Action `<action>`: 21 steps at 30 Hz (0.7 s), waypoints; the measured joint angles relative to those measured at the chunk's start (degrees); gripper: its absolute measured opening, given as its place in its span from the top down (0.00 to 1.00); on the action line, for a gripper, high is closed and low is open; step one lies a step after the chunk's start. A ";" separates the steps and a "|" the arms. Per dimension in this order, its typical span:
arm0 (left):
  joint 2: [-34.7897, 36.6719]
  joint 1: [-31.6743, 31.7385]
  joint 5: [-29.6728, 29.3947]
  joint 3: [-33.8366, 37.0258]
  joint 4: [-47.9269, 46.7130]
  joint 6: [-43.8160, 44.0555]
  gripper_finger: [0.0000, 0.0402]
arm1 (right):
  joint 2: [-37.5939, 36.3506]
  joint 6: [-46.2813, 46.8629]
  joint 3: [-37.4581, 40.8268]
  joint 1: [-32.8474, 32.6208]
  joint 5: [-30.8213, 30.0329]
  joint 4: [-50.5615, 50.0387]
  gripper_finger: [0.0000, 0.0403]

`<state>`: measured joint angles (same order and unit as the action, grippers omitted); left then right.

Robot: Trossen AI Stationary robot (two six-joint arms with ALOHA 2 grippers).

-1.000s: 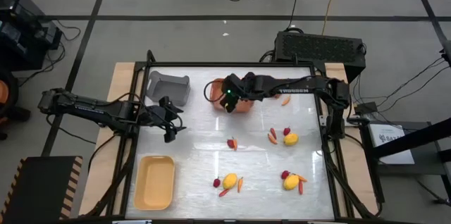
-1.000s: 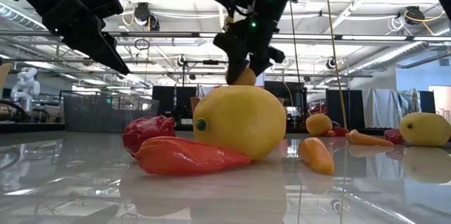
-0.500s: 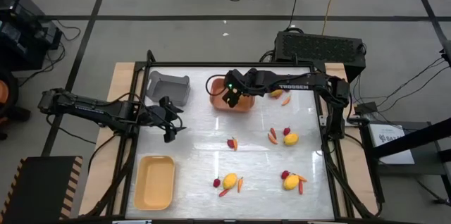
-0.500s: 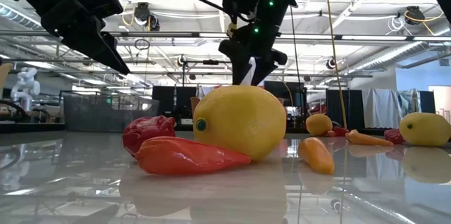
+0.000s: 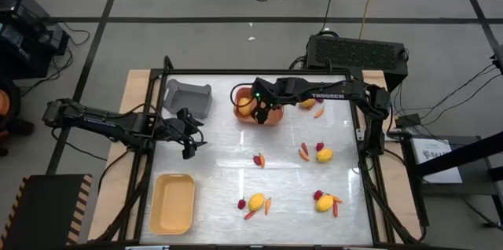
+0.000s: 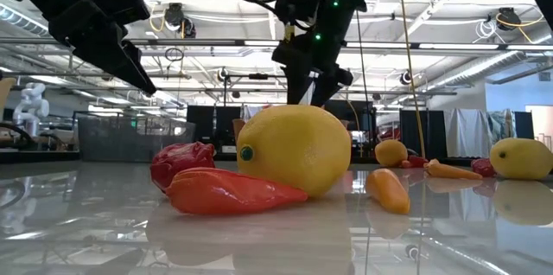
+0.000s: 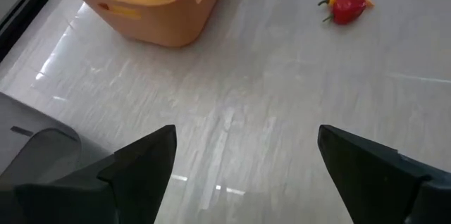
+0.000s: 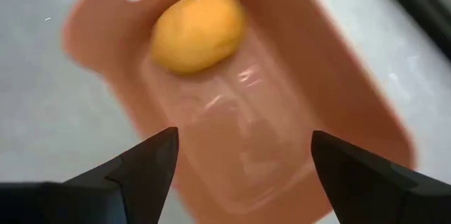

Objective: Sort produce into baskets
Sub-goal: Put the lemon into the orange bin

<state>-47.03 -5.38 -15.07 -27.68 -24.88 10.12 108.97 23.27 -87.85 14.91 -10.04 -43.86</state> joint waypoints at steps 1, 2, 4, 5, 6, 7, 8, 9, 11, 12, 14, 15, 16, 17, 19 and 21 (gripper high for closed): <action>0.00 0.00 0.02 0.00 0.08 0.11 0.12 | 0.00 0.02 0.00 -0.21 1.14 0.01 0.22; 0.02 0.01 0.02 0.00 0.12 0.51 0.12 | 0.00 0.11 0.00 -0.45 2.22 0.02 0.22; 0.02 0.01 0.00 0.00 0.18 1.50 0.12 | 0.00 0.75 0.00 -1.11 4.56 -0.07 0.22; 0.02 -0.01 0.00 0.00 0.28 1.59 0.12 | 0.00 1.28 0.00 -1.54 5.73 -0.37 0.22; 0.02 0.01 0.00 0.00 0.39 1.61 0.12 | 0.00 1.78 0.00 -2.03 6.87 -0.85 0.22; 0.02 0.00 0.01 0.00 0.39 1.79 0.12 | 0.00 2.32 0.00 -2.56 7.87 -1.38 0.22; 0.02 0.00 0.00 0.00 0.37 2.44 0.12 | 0.00 2.93 0.00 -3.14 8.77 -1.71 0.22; 0.02 0.00 0.00 0.00 0.42 2.88 0.12 | 0.00 3.75 0.00 -3.75 9.16 -1.96 0.22; 0.00 -0.01 0.00 0.00 0.84 2.98 0.12 | 0.00 5.74 0.00 -5.19 9.80 -2.14 0.22; 0.00 0.00 -0.01 0.00 1.25 3.03 0.12 | 0.00 6.69 0.00 -6.01 10.30 -2.12 0.22; 0.00 -0.01 -0.02 0.00 2.88 3.03 0.12 | 0.00 7.99 0.00 -7.93 10.67 -2.52 0.22; 0.00 -0.01 -0.02 0.00 3.94 3.03 0.12 | 0.00 8.47 0.00 -8.90 11.20 -3.06 0.22; 0.00 -0.01 -0.02 0.00 4.78 3.01 0.12 | 0.00 8.83 0.00 -9.92 11.95 -3.75 0.22; 0.00 -0.01 -0.02 0.00 5.43 2.99 0.12 | 0.00 9.16 0.00 -10.96 12.25 -4.49 0.22; -0.06 -0.01 -0.02 0.00 6.51 2.85 0.12 | 0.00 9.33 0.00 -13.12 13.24 -5.83 0.22; -0.11 -0.01 -0.02 0.00 6.83 2.70 0.12 | 0.00 9.10 0.00 -15.57 13.41 -7.25 0.22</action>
<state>-47.13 -5.39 -15.09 -27.68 -18.06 12.82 108.97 32.37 -87.85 -0.66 3.38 -51.11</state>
